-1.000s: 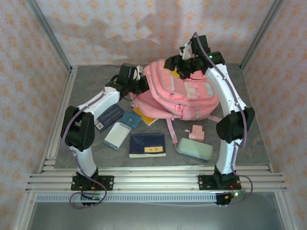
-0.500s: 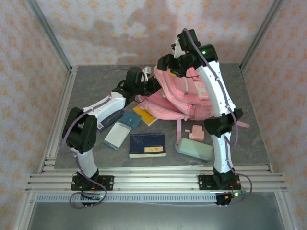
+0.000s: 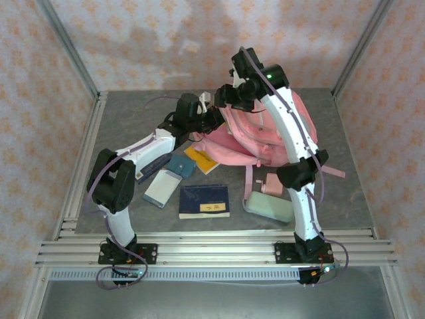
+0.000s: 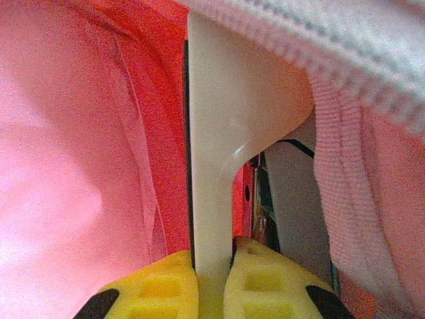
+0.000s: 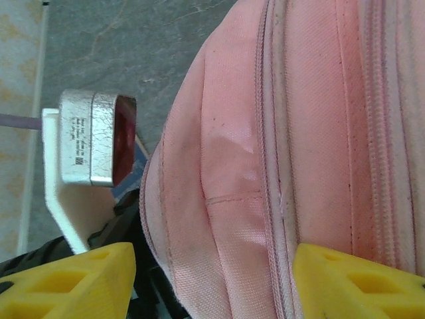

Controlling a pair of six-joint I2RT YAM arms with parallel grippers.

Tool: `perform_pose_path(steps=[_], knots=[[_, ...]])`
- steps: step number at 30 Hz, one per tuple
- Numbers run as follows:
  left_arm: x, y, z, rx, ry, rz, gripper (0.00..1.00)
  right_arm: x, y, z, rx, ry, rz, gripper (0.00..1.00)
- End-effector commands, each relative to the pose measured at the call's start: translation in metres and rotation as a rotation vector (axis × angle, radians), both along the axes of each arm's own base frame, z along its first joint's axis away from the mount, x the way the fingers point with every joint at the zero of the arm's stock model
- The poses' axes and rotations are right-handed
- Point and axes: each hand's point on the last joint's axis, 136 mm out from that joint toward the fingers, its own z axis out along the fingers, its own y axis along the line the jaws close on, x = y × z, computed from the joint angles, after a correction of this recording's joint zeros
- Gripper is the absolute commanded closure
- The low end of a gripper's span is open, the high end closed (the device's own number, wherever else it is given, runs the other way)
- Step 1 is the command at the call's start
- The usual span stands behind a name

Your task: Pack books, pencil case, and school supplies into a backpack

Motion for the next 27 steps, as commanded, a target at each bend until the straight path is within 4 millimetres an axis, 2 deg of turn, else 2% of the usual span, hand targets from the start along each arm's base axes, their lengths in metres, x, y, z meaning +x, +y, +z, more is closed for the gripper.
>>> perform_pose_path(steps=[1,6,13,16,19,24,27], knots=[[-0.004,-0.008,0.102,-0.159,-0.289,-0.025,1.00,-0.006,-0.020,-0.019,-0.183,0.010,-0.035,0.35],[-0.008,-0.007,0.103,-0.178,-0.293,-0.023,1.00,-0.002,-0.030,-0.013,-0.254,-0.046,-0.069,0.35],[-0.011,-0.008,0.105,-0.198,-0.299,-0.028,1.00,-0.008,-0.019,-0.029,-0.337,-0.039,-0.031,0.34],[-0.012,-0.008,0.106,-0.204,-0.300,-0.030,1.00,-0.009,-0.018,-0.035,-0.373,-0.036,-0.031,0.37],[-0.013,-0.008,0.107,-0.207,-0.304,-0.032,1.00,-0.006,-0.026,-0.036,-0.413,-0.049,-0.059,0.50],[-0.016,-0.006,0.105,-0.201,-0.299,-0.030,1.00,0.000,-0.030,-0.023,-0.416,-0.105,-0.087,0.87],[-0.018,-0.005,0.106,-0.198,-0.299,-0.028,1.00,0.005,-0.026,-0.014,-0.392,-0.143,-0.084,1.00]])
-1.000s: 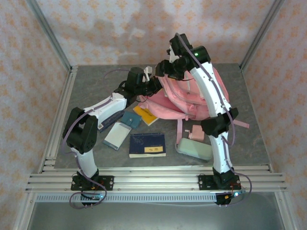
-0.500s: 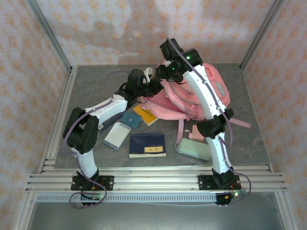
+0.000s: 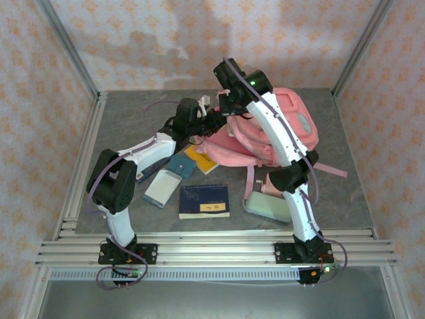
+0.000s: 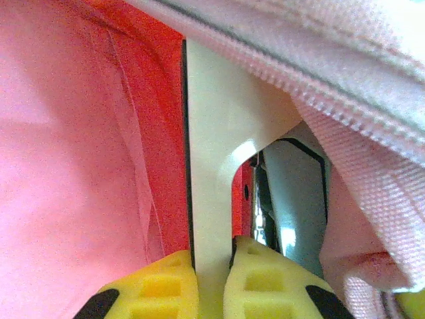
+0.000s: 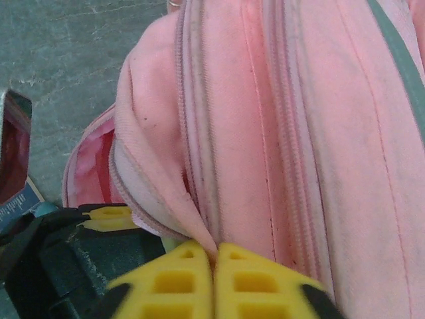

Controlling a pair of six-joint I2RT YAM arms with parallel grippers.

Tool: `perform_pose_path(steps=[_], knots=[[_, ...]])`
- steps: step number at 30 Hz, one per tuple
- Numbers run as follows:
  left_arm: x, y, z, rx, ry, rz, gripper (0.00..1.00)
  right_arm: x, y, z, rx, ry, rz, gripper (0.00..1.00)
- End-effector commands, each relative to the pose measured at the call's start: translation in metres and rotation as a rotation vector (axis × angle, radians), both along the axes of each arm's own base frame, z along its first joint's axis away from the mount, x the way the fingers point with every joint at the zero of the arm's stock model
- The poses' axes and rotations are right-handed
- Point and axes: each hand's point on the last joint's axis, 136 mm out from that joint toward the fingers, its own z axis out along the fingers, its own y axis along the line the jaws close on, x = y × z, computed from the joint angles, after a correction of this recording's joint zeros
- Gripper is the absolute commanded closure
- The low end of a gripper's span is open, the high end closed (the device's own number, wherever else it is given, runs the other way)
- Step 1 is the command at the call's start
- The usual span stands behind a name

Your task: Pack books, pencil case, and school supplies into a backpack

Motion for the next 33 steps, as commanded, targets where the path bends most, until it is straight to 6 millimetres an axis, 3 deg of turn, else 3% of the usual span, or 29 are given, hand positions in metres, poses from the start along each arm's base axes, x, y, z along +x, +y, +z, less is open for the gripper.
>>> perform_pose_path(steps=[1,4,8,12,15,18,22,26,31,33], knots=[[-0.014,-0.003,0.116,-0.153,-0.304,-0.032,1.00,0.003,-0.006,0.009,-0.031,-0.044,-0.003,1.00],[-0.018,0.001,0.115,-0.118,-0.293,-0.027,1.00,0.008,-0.007,0.024,-0.023,-0.098,0.010,1.00],[-0.027,0.016,0.097,0.045,-0.241,0.000,1.00,0.013,-0.014,0.055,0.011,-0.193,0.004,1.00],[-0.035,0.035,0.084,0.217,-0.189,0.021,1.00,0.009,-0.006,0.091,0.124,-0.285,0.026,1.00],[-0.037,0.043,0.076,0.273,-0.155,0.037,1.00,0.001,0.002,0.104,0.217,-0.301,0.052,1.00],[-0.038,0.038,0.083,0.230,-0.167,0.026,1.00,-0.015,0.018,0.106,0.322,-0.272,0.127,1.00],[-0.038,0.029,0.112,0.131,-0.229,0.015,1.00,-0.034,0.029,0.102,0.459,-0.202,0.190,1.00],[-0.042,0.019,0.131,0.023,-0.258,-0.018,1.00,-0.037,0.010,0.100,0.464,-0.211,0.128,1.00],[-0.050,0.018,0.116,0.076,-0.213,-0.026,1.00,-0.025,-0.023,0.096,0.368,-0.234,0.048,1.00],[-0.050,0.027,0.093,0.167,-0.151,0.009,1.00,-0.018,-0.033,0.103,0.359,-0.257,0.033,1.00]])
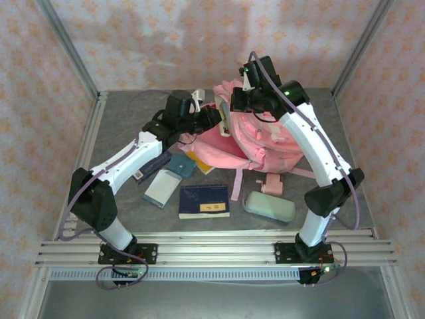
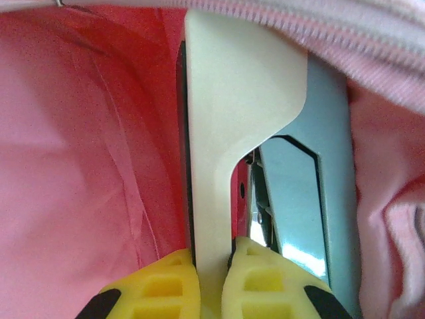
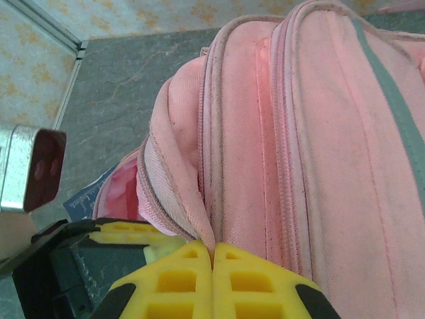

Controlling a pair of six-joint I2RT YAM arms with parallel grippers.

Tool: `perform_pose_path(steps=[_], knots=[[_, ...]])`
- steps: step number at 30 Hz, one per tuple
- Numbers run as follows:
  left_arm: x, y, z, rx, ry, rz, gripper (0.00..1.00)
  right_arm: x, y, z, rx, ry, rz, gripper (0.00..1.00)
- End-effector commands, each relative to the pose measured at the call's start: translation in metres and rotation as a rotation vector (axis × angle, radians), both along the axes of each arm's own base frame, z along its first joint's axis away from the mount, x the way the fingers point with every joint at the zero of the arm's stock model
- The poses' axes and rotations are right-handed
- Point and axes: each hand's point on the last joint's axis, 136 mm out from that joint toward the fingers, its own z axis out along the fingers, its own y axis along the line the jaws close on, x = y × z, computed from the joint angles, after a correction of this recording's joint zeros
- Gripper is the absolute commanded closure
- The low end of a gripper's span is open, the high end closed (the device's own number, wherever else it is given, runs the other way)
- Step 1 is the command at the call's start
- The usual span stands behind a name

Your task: Pack books, pencil case, and school supplies into a backpack

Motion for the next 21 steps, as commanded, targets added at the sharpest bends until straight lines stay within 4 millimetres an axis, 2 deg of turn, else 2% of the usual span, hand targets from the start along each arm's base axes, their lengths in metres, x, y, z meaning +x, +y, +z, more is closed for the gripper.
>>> perform_pose_path(steps=[1,3,6,10,13,19,21], knots=[[-0.007,0.007,0.026,0.033,-0.071,0.023,1.00,0.014,-0.028,0.037,0.003,-0.111,-0.076,1.00],[-0.005,0.013,0.006,0.099,-0.019,0.041,1.00,0.018,-0.029,0.048,0.028,-0.131,-0.062,1.00],[0.001,0.021,-0.014,0.166,0.041,0.088,1.00,0.019,-0.022,0.058,0.078,-0.141,-0.014,1.00],[0.013,0.021,-0.022,0.203,0.069,0.117,1.00,0.017,-0.011,0.057,0.127,-0.123,0.035,1.00],[0.026,0.005,-0.018,0.164,0.058,0.093,1.00,0.014,0.000,0.054,0.177,-0.093,0.078,1.00],[0.045,-0.043,-0.010,0.147,0.030,0.009,1.00,0.016,0.016,0.057,0.256,-0.072,0.123,1.00],[0.055,-0.056,-0.028,0.172,0.053,0.005,1.00,0.019,0.020,0.060,0.276,-0.072,0.127,1.00]])
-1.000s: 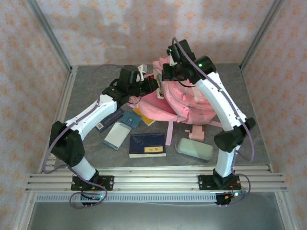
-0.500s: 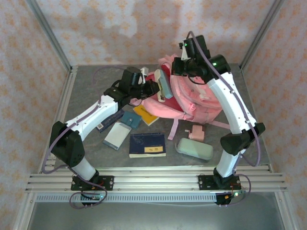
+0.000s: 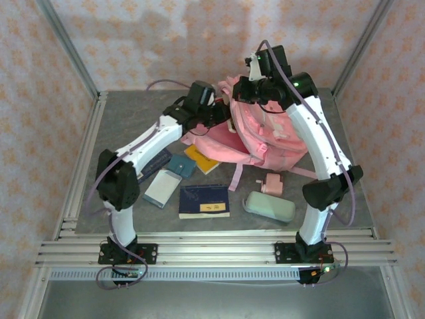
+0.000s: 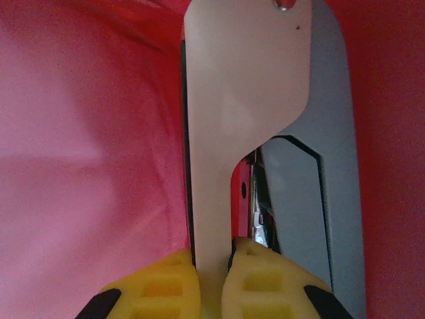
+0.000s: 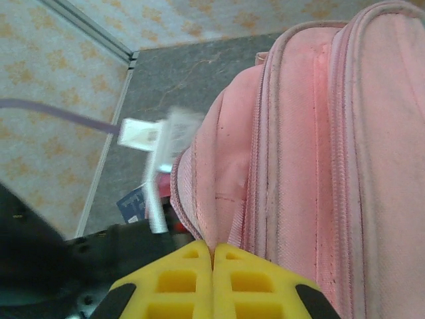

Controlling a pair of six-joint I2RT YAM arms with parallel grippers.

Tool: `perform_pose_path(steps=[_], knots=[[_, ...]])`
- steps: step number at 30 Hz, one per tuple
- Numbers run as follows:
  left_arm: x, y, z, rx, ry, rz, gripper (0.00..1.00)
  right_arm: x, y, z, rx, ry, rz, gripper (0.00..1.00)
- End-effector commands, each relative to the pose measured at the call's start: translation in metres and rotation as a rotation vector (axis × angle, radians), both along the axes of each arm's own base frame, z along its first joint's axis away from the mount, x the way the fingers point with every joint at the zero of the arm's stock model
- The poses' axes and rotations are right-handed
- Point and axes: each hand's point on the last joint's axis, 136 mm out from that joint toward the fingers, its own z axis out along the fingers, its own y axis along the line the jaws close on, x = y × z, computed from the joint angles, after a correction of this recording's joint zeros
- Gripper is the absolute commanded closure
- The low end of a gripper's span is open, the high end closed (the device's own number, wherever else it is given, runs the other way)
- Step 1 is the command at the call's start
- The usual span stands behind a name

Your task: Pack books, pencil case, and school supplies into a backpack

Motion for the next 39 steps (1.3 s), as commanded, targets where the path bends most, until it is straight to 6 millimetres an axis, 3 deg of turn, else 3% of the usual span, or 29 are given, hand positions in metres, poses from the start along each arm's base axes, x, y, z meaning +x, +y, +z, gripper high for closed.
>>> perform_pose_path(steps=[1,5,6,9,11,15,19,22,26,27,30,35,39], knots=[[0.007,-0.026,0.002,0.021,-0.031,-0.034,1.00,0.008,0.015,0.042,0.122,-0.109,0.032,1.00],[0.020,-0.029,-0.038,0.077,0.049,0.035,1.00,0.017,0.021,0.049,0.138,-0.124,0.036,1.00],[0.023,-0.035,-0.039,0.050,0.047,0.039,0.95,0.018,0.022,0.050,0.141,-0.127,0.039,1.00],[0.027,-0.075,-0.020,-0.082,-0.011,-0.044,0.71,0.022,0.027,0.049,0.156,-0.129,0.051,1.00],[0.022,-0.105,0.006,-0.202,-0.060,-0.129,0.56,0.026,0.028,0.047,0.154,-0.127,0.055,1.00],[0.011,-0.115,0.027,-0.270,-0.095,-0.180,0.29,0.031,0.024,0.045,0.143,-0.132,0.040,1.00],[0.005,-0.092,0.028,-0.230,-0.083,-0.163,0.21,0.036,0.012,0.042,0.110,-0.133,-0.001,1.00],[0.002,-0.070,0.040,-0.235,-0.096,-0.138,0.20,0.040,-0.003,0.035,0.039,-0.141,-0.067,1.00],[-0.008,-0.039,0.065,-0.184,-0.132,-0.131,0.20,0.048,-0.028,0.037,-0.034,-0.167,-0.182,1.00],[-0.017,-0.028,0.084,-0.171,-0.164,-0.134,0.20,0.049,-0.031,0.038,-0.041,-0.177,-0.205,1.00],[-0.032,0.004,0.099,-0.059,-0.194,-0.102,0.20,0.054,-0.046,0.037,-0.083,-0.184,-0.283,1.00],[-0.054,0.074,0.096,0.120,-0.160,0.068,0.22,0.059,-0.073,0.020,-0.207,-0.161,-0.400,1.00],[-0.073,0.096,0.085,0.159,-0.157,0.118,0.22,0.063,-0.084,0.014,-0.267,-0.167,-0.443,1.00]])
